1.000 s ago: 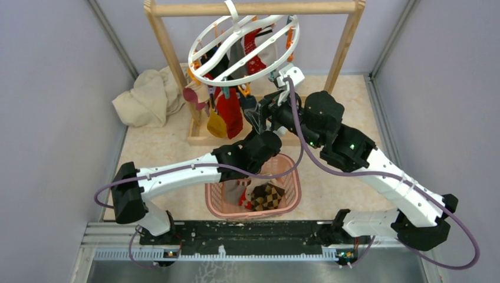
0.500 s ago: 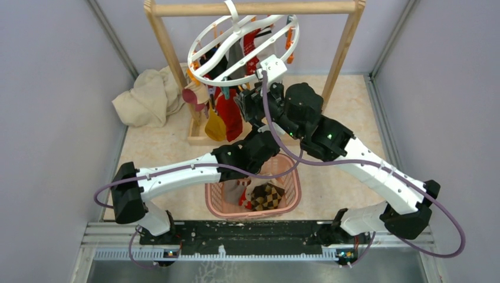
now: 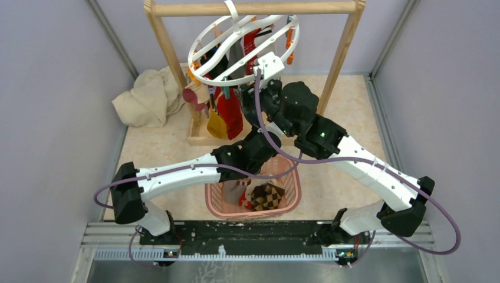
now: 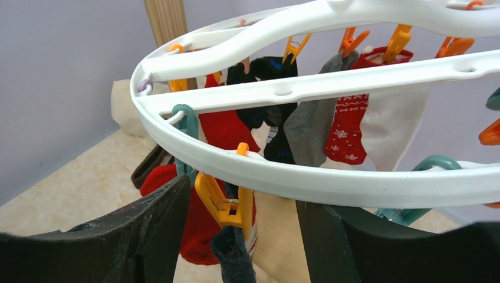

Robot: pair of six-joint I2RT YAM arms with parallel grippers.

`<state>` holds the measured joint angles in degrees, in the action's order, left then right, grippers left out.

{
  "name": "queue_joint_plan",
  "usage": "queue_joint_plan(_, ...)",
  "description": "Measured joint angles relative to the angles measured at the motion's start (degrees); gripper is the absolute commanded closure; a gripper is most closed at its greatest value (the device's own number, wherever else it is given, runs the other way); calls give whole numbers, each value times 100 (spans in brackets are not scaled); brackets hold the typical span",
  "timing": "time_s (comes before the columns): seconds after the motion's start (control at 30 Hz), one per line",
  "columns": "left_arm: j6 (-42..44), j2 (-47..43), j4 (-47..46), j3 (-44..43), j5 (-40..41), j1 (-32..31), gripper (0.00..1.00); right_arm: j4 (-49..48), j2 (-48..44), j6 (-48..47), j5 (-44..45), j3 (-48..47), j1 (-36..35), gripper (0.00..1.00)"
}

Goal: Remove the socks clipped to the hanger
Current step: Remove the sock from the hanger.

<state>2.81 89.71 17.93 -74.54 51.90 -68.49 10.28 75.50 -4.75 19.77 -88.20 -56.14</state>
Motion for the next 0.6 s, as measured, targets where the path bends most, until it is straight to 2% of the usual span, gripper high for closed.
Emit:
queue_joint_plan(0.37,-2,-4,-37,20,2,0,99,-240,37,-81,11,0,0,49)
queue_joint_plan(0.6,-2,-4,-39,24,2,0,99,-315,144,-105,-42,0,0,67)
